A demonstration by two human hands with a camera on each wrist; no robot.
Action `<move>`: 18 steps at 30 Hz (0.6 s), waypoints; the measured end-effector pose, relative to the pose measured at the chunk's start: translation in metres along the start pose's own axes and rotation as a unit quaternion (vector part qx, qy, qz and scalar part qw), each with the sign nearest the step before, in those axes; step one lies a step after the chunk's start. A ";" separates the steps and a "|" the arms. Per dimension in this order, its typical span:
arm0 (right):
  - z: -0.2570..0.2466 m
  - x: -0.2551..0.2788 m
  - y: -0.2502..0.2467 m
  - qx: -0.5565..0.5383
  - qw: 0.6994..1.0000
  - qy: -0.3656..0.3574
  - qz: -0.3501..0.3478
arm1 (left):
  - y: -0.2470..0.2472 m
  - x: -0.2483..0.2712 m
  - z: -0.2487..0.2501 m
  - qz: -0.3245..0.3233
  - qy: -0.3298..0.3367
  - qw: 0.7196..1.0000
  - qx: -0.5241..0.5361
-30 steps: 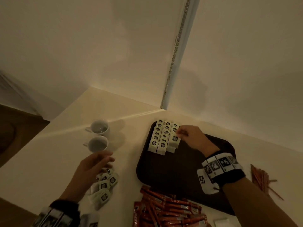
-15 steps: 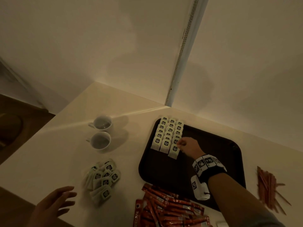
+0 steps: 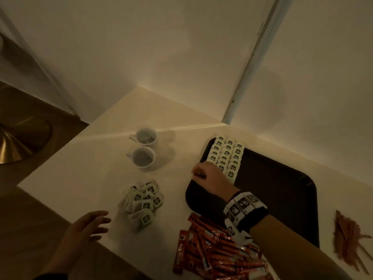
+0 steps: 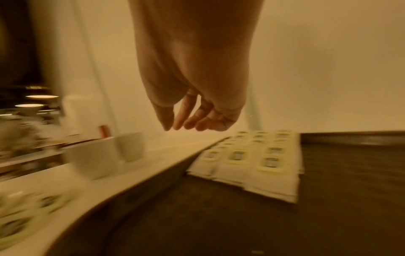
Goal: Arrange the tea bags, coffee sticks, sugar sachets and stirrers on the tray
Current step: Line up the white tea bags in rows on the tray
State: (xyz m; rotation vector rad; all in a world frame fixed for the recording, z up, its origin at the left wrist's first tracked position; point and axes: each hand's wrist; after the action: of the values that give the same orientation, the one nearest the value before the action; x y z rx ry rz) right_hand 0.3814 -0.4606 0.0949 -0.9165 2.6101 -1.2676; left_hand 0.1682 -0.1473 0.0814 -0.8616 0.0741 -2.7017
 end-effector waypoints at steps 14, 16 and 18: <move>-0.093 -0.006 0.127 0.207 0.954 -0.131 -0.173 | -0.014 0.027 -0.018 0.019 -0.003 1.000 0.004; -0.095 -0.006 0.128 0.212 0.953 -0.130 -0.172 | -0.016 0.030 -0.018 0.024 0.002 1.000 0.006; -0.095 -0.005 0.128 0.218 0.950 -0.143 -0.174 | -0.018 0.032 -0.017 0.025 0.006 1.000 0.010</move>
State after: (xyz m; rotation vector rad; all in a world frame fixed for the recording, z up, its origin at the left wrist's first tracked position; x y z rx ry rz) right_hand 0.2928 -0.3329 0.0604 -1.3784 1.8940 -1.5607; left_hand 0.1287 -0.1409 0.0876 -0.8263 0.0696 -2.6574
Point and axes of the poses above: each hand's wrist, its own x-axis away from the middle knuckle, its own y-axis out of the palm, z = x × y, and after that the axes turned 5 degrees about -z, right-handed
